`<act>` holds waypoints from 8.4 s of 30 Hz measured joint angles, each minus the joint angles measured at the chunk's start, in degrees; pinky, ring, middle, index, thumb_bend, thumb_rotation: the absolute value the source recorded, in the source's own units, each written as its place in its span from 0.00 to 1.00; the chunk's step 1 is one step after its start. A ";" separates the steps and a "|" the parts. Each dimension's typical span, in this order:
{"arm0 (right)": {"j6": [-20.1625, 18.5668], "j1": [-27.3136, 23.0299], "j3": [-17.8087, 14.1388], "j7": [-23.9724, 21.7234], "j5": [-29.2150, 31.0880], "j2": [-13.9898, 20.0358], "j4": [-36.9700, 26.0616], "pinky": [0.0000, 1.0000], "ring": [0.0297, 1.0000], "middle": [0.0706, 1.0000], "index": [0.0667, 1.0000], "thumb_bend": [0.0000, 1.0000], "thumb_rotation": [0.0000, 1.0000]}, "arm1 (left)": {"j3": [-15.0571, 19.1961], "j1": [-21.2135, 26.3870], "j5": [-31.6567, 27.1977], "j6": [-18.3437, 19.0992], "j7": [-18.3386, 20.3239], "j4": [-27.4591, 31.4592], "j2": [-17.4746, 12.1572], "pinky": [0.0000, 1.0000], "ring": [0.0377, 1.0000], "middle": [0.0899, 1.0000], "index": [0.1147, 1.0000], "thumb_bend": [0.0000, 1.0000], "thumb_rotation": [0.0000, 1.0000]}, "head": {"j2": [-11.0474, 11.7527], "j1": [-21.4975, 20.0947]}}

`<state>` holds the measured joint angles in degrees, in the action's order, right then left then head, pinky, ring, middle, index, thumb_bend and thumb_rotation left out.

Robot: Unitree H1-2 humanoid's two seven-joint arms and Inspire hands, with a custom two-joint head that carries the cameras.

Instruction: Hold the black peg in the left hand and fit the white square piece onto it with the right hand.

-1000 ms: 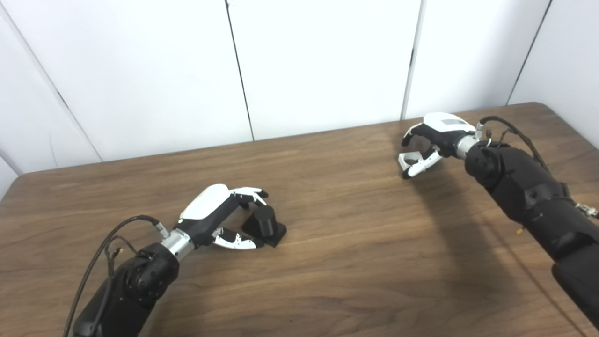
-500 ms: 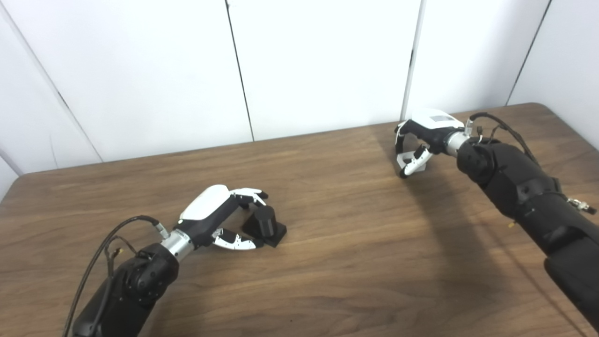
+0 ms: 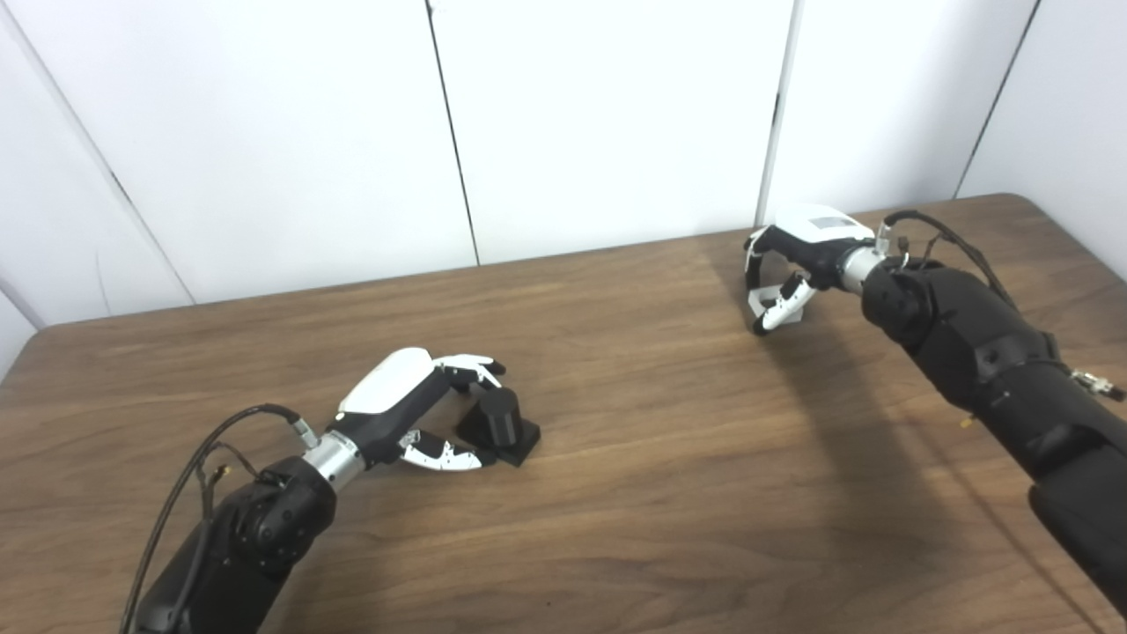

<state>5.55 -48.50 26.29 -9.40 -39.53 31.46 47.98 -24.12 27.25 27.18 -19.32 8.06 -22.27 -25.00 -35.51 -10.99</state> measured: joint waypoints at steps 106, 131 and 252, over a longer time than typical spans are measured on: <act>-0.21 4.29 -1.17 3.52 1.53 3.74 -5.80 0.71 0.78 0.74 0.45 0.52 0.14 | -0.39 1.23 0.06 -1.54 0.48 -1.85 -0.10 0.68 0.81 0.82 0.55 0.78 0.08 | -1.85 -0.70; 2.04 10.49 -5.64 6.73 2.11 5.84 -12.83 0.75 0.81 0.75 0.45 0.52 0.14 | -0.37 1.23 0.07 -1.52 0.53 -1.69 -0.10 0.70 0.81 0.82 0.55 0.78 0.07 | -2.46 0.17; 4.54 -2.34 3.46 -24.87 6.50 -18.51 -28.90 0.72 0.82 0.76 0.44 0.52 0.14 | -0.89 2.84 3.42 2.77 0.42 -1.39 2.72 0.70 0.80 0.82 0.55 0.81 0.11 | -3.25 20.92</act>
<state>10.10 -50.84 29.75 -34.27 -33.03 12.95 19.08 -25.01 30.09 30.60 -16.55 8.48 -23.65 -22.28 -38.76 9.93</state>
